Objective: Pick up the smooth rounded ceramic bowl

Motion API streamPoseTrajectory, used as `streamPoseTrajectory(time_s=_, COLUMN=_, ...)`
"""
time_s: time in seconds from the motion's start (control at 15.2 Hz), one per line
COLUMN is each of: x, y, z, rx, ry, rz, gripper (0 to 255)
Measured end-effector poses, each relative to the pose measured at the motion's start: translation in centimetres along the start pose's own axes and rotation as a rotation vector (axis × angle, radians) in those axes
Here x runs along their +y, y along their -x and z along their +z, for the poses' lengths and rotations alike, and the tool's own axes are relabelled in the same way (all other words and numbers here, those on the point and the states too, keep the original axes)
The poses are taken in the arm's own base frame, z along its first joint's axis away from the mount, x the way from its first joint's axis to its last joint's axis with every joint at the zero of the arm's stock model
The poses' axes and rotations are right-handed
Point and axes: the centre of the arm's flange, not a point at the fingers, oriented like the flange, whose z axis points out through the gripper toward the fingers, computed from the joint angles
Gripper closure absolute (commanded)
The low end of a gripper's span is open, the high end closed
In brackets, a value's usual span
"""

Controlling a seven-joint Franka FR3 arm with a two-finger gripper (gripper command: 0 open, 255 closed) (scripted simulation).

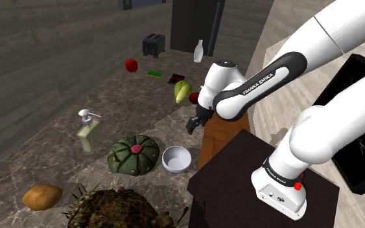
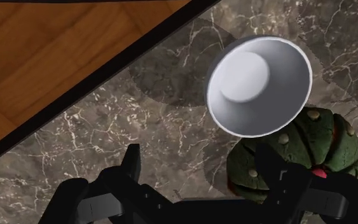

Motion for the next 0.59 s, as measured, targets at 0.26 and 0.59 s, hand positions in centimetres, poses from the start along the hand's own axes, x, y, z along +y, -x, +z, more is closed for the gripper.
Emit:
streamPoseTrajectory(time_s=0.26, x=-1.3, y=0.7, z=5.0, rx=0.003, ry=0.000, rz=0.007, gripper=0)
streamPoseTrajectory(time_s=0.59, x=-2.7, y=1.0, z=10.0, rx=0.008, ry=-0.007, rz=0.016, gripper=0)
